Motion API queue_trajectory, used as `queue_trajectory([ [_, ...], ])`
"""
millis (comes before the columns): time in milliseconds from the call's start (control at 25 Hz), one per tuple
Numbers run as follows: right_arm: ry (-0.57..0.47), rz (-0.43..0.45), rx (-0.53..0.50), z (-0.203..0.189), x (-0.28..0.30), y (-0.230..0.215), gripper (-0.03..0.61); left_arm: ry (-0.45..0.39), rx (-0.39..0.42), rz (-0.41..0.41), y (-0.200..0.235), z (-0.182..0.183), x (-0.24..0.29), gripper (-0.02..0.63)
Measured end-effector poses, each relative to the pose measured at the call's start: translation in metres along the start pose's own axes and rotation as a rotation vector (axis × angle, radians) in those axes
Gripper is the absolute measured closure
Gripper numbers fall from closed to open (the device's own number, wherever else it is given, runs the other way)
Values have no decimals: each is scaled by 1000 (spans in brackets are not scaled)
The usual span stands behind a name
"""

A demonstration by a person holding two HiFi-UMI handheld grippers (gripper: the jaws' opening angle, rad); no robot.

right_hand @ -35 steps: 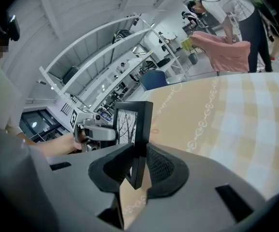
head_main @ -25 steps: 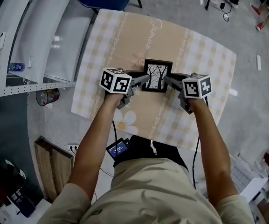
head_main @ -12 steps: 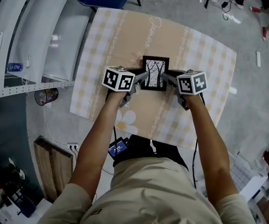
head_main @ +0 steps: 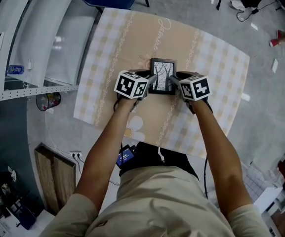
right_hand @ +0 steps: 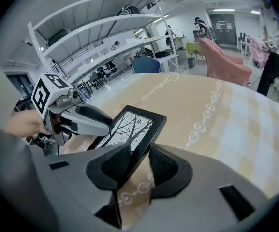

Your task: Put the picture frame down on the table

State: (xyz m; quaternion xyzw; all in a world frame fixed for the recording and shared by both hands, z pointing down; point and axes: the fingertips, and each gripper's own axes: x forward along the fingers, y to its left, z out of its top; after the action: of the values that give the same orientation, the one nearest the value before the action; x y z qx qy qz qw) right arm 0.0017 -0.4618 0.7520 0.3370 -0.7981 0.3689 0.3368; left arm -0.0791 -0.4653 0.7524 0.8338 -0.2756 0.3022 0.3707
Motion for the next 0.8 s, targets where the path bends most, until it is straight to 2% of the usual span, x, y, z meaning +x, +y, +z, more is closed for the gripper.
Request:
queue_trajectory([
  [240, 13, -88, -119, 3, -3, 4, 442, -31, 40, 71, -1, 4, -9, 506],
  [360, -15, -82, -78, 6, -10, 6, 445, -62, 50, 86, -4, 12, -23, 506],
  [560, -125, -49, -32, 26, -53, 13, 476, -154, 78, 93, -21, 33, -66, 508],
  [800, -340, 11, -78, 79, -146, 41, 529, -353, 197, 64, -72, 87, -149, 535],
])
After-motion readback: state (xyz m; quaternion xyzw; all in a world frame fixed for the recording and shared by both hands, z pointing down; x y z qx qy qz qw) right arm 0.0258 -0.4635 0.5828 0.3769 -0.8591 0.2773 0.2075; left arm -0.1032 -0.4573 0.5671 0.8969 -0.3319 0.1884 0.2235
